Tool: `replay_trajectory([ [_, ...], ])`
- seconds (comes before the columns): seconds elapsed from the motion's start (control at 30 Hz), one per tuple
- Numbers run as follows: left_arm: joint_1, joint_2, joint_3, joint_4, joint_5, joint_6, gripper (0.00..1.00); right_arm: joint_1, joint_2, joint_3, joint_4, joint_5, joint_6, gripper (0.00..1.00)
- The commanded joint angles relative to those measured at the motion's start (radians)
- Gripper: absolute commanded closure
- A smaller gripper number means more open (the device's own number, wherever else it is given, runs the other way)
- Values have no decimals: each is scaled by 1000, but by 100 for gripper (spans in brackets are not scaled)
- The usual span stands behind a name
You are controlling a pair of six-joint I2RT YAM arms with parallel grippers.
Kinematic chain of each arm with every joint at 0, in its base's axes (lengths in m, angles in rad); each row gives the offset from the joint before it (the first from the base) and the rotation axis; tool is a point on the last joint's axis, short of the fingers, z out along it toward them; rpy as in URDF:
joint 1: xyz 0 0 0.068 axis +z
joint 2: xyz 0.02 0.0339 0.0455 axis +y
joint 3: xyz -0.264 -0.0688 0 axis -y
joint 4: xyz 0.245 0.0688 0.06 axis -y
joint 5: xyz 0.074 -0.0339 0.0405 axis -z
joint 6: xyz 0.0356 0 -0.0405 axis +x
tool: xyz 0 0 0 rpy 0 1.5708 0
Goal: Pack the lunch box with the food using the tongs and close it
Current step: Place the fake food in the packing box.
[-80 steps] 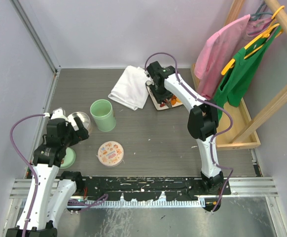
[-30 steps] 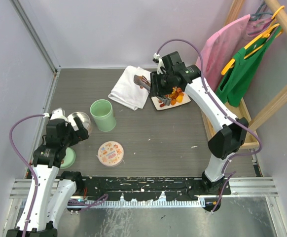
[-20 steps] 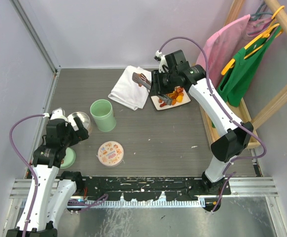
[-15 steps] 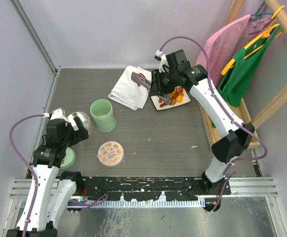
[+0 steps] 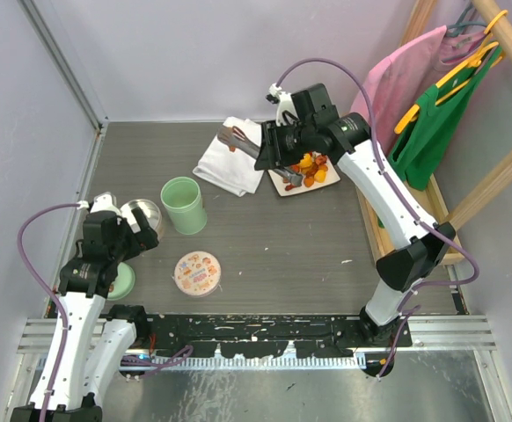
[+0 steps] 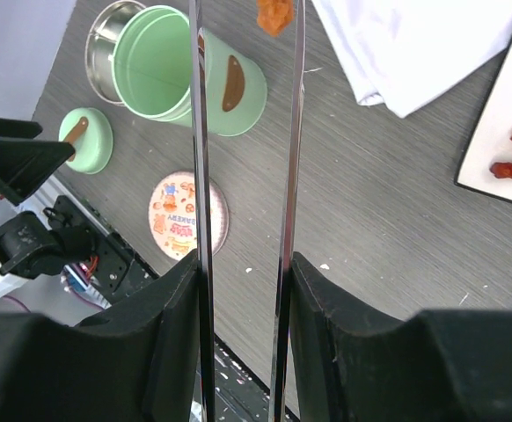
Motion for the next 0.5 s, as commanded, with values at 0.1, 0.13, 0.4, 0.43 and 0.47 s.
replay_trajectory([
  [0.1,-4,3,11,40,5,4,2,70,-16,131,-28,-11,-35,66],
  [0.13,-4,1,10,40,5,4,2,85,-6,149,-43,1,-41,66],
  [0.4,-4,-2,11,40,3,3,2,206,80,270,-142,93,-96,66],
  [0.43,-4,-2,10,40,2,2,2,218,83,274,-145,97,-101,66],
  [0.47,-4,-2,11,40,2,4,2,231,87,274,-147,99,-106,66],
])
